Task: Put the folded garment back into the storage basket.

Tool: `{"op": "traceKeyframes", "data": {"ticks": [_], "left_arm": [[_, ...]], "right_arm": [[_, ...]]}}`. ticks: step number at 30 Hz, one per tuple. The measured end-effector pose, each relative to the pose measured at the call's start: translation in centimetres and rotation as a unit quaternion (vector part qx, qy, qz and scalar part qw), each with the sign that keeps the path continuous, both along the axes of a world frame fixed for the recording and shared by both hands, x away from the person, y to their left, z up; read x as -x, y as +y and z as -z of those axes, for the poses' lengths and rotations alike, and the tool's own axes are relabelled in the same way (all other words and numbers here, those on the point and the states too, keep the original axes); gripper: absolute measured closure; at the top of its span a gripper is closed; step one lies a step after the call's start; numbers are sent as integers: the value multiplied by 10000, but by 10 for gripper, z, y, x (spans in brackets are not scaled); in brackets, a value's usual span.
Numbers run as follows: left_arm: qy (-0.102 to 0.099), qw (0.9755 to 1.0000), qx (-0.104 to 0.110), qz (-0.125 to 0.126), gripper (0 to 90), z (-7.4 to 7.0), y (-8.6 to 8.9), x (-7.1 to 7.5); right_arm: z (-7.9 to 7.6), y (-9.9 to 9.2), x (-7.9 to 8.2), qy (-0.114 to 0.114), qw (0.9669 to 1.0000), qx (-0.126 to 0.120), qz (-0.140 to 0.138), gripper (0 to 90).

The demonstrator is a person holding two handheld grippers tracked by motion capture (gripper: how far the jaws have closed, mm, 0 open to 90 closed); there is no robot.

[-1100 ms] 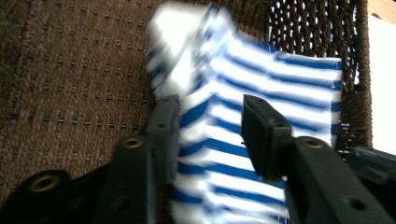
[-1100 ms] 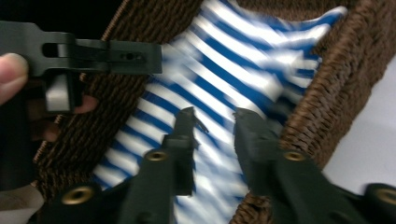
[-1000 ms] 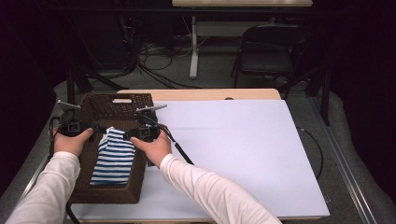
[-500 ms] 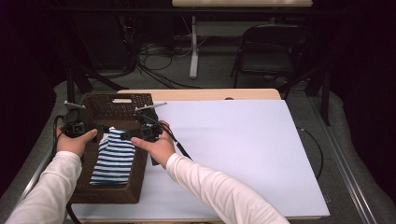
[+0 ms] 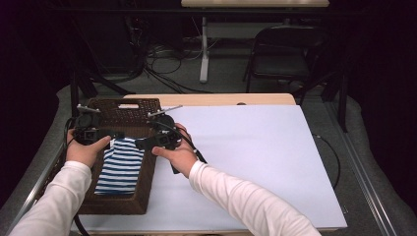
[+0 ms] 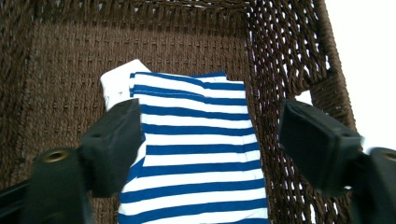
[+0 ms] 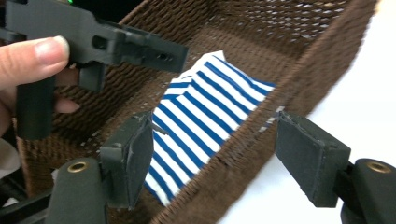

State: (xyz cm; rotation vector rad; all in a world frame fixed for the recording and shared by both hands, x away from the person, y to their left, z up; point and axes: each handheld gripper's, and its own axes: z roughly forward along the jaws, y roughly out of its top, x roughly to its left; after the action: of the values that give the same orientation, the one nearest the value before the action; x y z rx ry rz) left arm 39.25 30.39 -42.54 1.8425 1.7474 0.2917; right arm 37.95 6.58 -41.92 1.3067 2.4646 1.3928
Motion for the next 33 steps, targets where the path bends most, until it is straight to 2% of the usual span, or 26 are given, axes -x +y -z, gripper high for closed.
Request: {"op": "traceKeyframes", "data": {"ticks": [4,9,12,18,27,31,33], "left_arm": [[-80,9999,-2,99,141,-3,-9,4],[-146,9995,49,290,5,-5,-21,7],[-178,9992,70,362,3,-5,-29,8],[-258,9978,82,603,3,-6,-42,13],[-616,9933,-79,970,2,-10,-60,24],[-724,9910,79,1122,2,-10,-69,31],[-751,9897,156,1212,2,-9,-74,34]], "right_arm": [[-4,-13,3,-119,9999,64,68,284],[-9,-28,8,-256,9996,53,101,282],[-11,-37,12,-439,9988,134,165,279],[-13,-52,19,-594,9977,242,239,283],[-10,-82,32,-709,9970,253,198,288],[-7,-102,39,-760,9966,259,203,288],[-6,-116,43,-800,9961,213,290,291]]}}
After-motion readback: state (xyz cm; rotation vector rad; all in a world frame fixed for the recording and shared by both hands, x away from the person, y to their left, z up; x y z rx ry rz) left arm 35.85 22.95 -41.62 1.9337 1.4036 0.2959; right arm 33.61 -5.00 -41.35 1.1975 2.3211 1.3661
